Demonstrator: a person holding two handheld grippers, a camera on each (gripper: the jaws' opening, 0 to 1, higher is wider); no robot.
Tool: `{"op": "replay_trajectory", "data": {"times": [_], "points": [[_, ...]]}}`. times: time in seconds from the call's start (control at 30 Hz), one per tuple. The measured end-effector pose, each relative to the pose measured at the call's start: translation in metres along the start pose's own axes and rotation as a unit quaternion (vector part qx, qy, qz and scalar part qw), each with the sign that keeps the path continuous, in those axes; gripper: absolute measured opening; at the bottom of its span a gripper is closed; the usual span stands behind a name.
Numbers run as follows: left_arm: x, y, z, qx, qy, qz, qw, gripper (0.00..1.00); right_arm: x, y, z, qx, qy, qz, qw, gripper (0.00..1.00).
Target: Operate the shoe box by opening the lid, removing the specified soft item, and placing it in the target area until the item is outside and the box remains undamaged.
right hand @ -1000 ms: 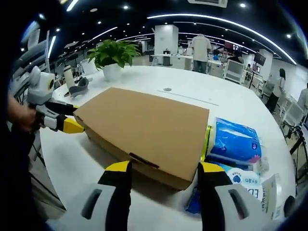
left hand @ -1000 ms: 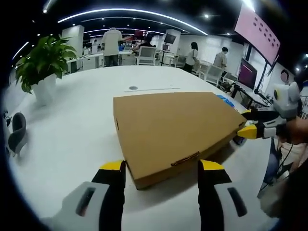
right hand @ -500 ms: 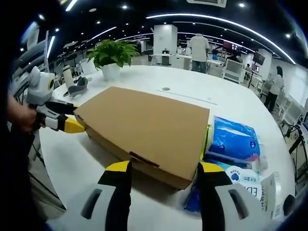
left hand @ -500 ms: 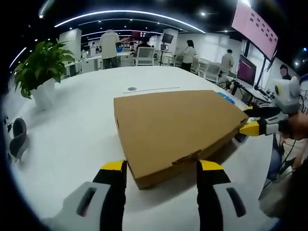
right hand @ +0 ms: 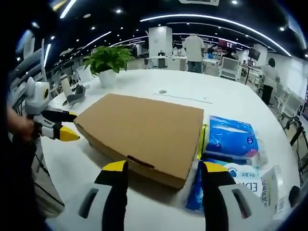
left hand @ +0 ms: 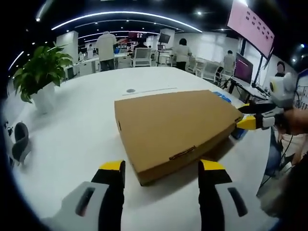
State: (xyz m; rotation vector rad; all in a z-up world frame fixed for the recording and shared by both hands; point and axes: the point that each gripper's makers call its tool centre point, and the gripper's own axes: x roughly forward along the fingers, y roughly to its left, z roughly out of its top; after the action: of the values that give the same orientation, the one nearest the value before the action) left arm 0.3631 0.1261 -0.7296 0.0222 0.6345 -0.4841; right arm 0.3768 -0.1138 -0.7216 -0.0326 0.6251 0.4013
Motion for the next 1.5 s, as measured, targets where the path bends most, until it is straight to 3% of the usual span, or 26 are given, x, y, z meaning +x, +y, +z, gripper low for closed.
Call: {"op": "replay_trajectory", "data": {"times": [0.23, 0.47, 0.57, 0.67, 0.77, 0.83, 1.07, 1.27, 1.4, 1.5], "points": [[-0.027, -0.007, 0.02, -0.027, -0.043, -0.011, 0.9986, 0.7, -0.029, -0.003, 0.022, -0.011, -0.051, 0.007, 0.9986, 0.74], [-0.062, -0.028, 0.048, -0.027, -0.101, -0.04, 0.9937, 0.97, -0.069, 0.002, 0.05, -0.064, -0.126, 0.013, 0.9899, 0.84], [-0.074, -0.032, 0.049, -0.026, -0.105, -0.041, 0.9933, 0.99, -0.084, 0.003, 0.054, -0.065, -0.146, 0.011, 0.9872, 0.86], [-0.087, -0.033, 0.049, -0.022, -0.111, -0.029, 0.9931, 0.99, -0.105, 0.006, 0.074, -0.061, -0.213, 0.014, 0.9751, 0.89], [-0.1, -0.029, 0.056, 0.0, -0.137, -0.009, 0.9906, 0.99, -0.119, 0.002, 0.077, -0.073, -0.246, 0.0, 0.9664, 0.96], [-0.105, -0.029, 0.055, 0.006, -0.135, -0.004, 0.9909, 0.99, -0.125, -0.001, 0.078, -0.064, -0.267, -0.003, 0.9616, 0.96], [-0.115, -0.016, 0.052, 0.016, -0.154, 0.039, 0.9871, 0.99, -0.122, -0.008, 0.078, -0.057, -0.277, -0.004, 0.9592, 0.97], [-0.126, -0.017, 0.052, 0.018, -0.173, 0.044, 0.9838, 0.99, -0.117, -0.002, 0.086, -0.067, -0.287, 0.014, 0.9553, 0.98], [-0.126, -0.006, 0.041, 0.002, -0.146, 0.058, 0.9876, 0.99, -0.115, 0.001, 0.086, -0.064, -0.288, 0.02, 0.9553, 0.99], [-0.129, 0.004, 0.035, -0.009, -0.144, 0.07, 0.987, 0.99, -0.112, 0.005, 0.084, -0.076, -0.284, 0.023, 0.9556, 0.98]]}}
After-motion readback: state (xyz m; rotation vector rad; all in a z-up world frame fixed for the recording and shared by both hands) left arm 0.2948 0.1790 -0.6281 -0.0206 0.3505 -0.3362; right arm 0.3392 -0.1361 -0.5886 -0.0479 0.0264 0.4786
